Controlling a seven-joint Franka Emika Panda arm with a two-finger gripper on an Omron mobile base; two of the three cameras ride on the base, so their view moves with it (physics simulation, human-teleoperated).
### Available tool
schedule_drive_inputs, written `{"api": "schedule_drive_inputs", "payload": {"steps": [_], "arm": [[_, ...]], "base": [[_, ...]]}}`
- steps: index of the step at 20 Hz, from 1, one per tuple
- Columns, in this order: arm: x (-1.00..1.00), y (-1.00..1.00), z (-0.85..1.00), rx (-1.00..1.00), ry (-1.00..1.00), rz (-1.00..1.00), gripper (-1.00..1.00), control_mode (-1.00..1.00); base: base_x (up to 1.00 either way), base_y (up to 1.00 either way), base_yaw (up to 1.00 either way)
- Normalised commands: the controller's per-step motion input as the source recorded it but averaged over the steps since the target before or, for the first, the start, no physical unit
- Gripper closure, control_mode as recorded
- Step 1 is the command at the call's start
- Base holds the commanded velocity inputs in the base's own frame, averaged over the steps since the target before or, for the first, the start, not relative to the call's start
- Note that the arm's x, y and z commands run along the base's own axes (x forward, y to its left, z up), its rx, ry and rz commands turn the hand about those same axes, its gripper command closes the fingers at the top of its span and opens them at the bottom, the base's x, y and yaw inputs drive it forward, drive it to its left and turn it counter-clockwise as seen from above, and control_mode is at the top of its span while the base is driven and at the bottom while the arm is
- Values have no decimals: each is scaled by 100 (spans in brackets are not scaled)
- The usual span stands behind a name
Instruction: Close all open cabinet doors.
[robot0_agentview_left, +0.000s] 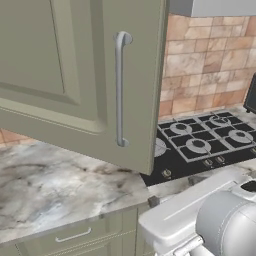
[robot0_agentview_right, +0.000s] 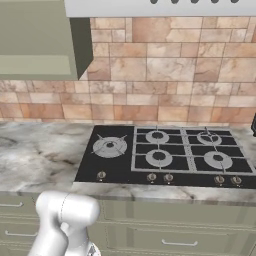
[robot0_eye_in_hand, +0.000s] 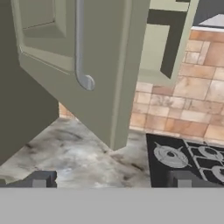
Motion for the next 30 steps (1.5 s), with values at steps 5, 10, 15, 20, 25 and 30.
{"api": "schedule_drive_inputs", "payload": {"steps": [5,10,15,20,25,30], "arm": [[-1,20,0,1,-17,0,-100,-100],[3,21,1,3,-15,0,-100,-100],[18,23,0,2,-14,0,-100,-100],[48,15,0,3,-9,0,-100,-100],[55,12,0,1,-7,0,-100,-100],[42,13,0,0,-9,0,-100,-100]], "base": [[0,0,0],[0,0,0],[0,0,0],[0,0,0],[0,0,0],[0,0,0]]}}
